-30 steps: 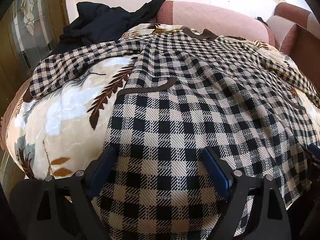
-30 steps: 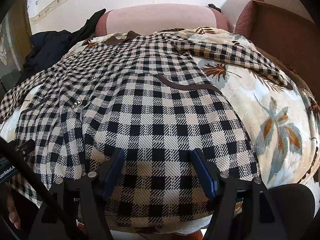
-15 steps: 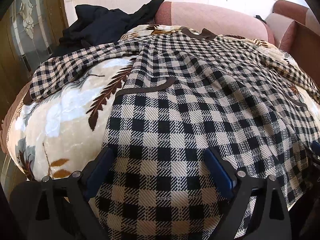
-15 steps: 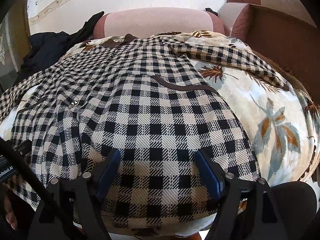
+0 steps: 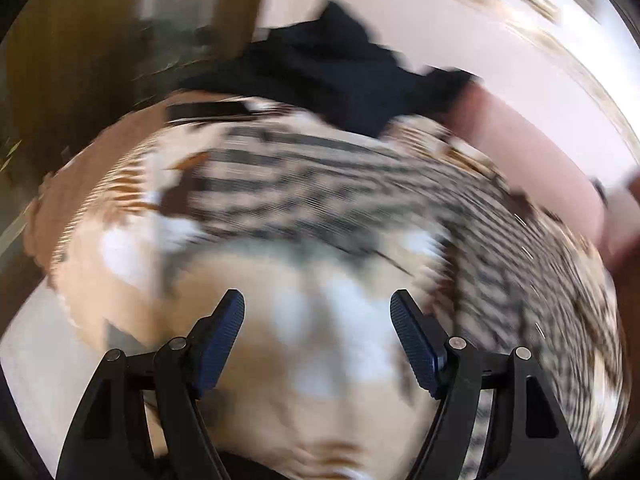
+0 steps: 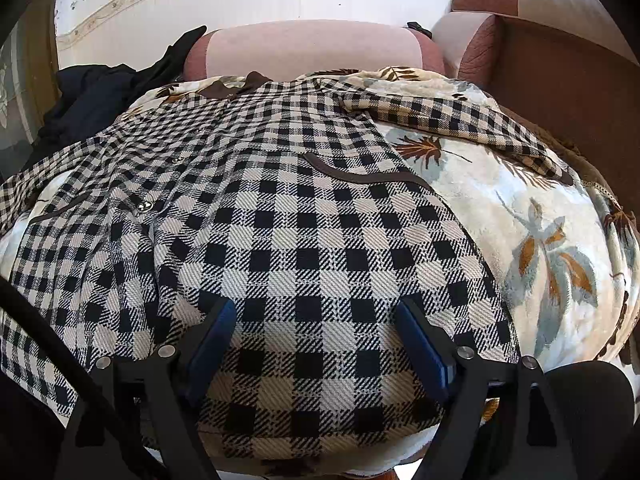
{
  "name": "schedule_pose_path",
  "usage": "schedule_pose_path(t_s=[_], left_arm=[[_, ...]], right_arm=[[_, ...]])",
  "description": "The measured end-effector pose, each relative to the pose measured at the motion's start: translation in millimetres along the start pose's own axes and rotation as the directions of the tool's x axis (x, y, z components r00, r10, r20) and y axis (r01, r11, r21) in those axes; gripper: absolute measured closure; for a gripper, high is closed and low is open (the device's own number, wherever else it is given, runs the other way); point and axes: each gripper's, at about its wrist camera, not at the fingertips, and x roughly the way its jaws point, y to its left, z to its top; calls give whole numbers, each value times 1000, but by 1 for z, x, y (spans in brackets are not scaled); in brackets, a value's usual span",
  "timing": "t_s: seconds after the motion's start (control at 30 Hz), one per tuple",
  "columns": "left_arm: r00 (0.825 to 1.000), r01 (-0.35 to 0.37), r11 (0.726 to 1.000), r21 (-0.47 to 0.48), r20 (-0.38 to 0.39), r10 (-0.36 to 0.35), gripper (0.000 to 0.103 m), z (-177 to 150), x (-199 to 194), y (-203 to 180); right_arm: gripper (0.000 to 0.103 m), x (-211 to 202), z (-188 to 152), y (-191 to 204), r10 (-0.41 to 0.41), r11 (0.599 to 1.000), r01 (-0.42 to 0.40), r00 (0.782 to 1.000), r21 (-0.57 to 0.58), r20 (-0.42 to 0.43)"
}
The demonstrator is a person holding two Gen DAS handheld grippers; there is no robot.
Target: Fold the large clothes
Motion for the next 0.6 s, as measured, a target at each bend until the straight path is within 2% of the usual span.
schedule_pose_path(t_s=[0.07, 0.13, 0.2, 0.3, 0.4, 0.53, 0.57, 0.6], left_arm=[[1000, -9, 995, -96, -11, 8, 28, 18, 12, 34], [999, 16, 982, -189, -35, -23, 28, 28, 25, 64], [996, 43, 958, -282, -64, -64, 28, 33, 40, 88], [993, 66, 914, -401, -63, -99, 28, 33, 58, 111], [994, 85, 886, -455, -28, -110, 28, 36, 69, 119], [993, 96, 888, -449, -12, -114, 28, 46, 78, 114], [993, 98, 891, -442, -15, -117, 34, 50, 80, 114], [993, 96, 898, -430, -23, -117, 47, 52, 82, 112]], right_arm=[[17, 0, 0, 1, -2, 1000, 2, 1000, 0, 1], [16, 0, 0, 0, -5, 1000, 5, 1000, 0, 3], [15, 0, -1, 1, -11, 1000, 11, 1000, 4, 4], [15, 1, -1, 2, -19, 1000, 19, 1000, 7, 5], [15, 1, -1, 2, -22, 1000, 21, 1000, 7, 7], [15, 2, -2, 2, -26, 1000, 26, 1000, 8, 10], [15, 1, -2, 3, -28, 1000, 28, 1000, 8, 11], [15, 1, -2, 3, -29, 1000, 29, 1000, 8, 12]])
